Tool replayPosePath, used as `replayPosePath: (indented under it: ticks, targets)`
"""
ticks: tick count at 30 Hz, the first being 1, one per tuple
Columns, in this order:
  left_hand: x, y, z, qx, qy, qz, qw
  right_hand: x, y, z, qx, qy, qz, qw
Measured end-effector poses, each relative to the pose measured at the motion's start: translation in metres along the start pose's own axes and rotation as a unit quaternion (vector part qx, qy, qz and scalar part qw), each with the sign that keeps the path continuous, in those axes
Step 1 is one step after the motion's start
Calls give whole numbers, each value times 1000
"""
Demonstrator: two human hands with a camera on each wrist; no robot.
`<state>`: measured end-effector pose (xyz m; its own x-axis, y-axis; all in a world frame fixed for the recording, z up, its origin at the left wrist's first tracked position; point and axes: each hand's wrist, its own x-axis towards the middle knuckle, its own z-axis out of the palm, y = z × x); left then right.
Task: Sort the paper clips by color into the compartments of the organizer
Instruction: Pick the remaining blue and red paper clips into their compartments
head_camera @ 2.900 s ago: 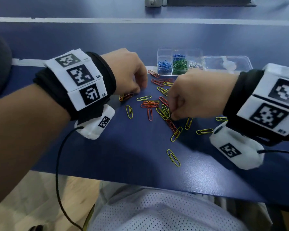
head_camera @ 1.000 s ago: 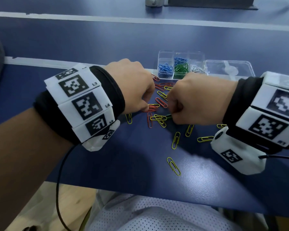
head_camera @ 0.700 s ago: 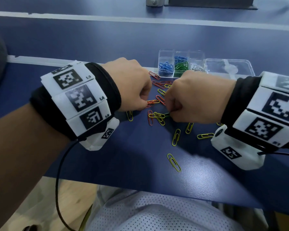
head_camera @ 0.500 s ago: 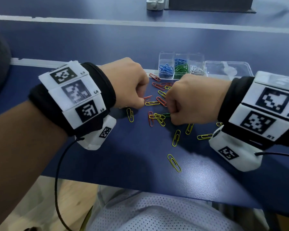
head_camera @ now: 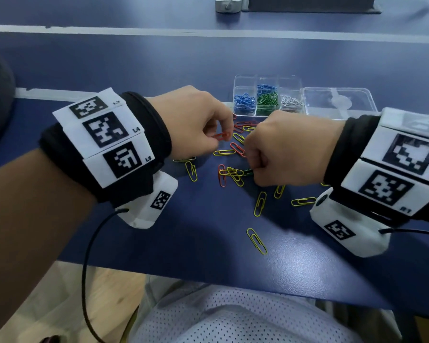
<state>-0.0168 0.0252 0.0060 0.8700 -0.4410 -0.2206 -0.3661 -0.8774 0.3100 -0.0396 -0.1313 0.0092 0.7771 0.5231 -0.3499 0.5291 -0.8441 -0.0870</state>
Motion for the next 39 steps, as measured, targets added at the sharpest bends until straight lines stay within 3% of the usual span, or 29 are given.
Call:
replayPosePath:
  ticks: [5, 10, 18, 24, 29, 32, 39]
  targets:
    - [-4, 7, 3, 21, -2, 0, 1000, -2, 2, -1, 13, 10, -26, 1000]
    - [-11, 10, 7, 24, -63, 2, 998, -1, -1, -2, -18, 25, -39, 999]
    - [-7, 2, 13, 65, -80, 22, 994, 1, -2, -2, -28, 11, 12, 999]
    - [-4, 0, 16, 67, -87, 24, 994, -1, 15, -16, 26, 86, 35, 995]
    - [-4, 1, 15, 73, -96, 26, 992, 14, 40, -32, 88, 192, 110, 971]
    - [-6, 2, 14, 75, -96, 36, 992, 28, 49, -30, 85, 202, 134, 966]
    - [-12, 5, 18, 64, -68, 53, 994, 25, 41, -26, 66, 214, 77, 972]
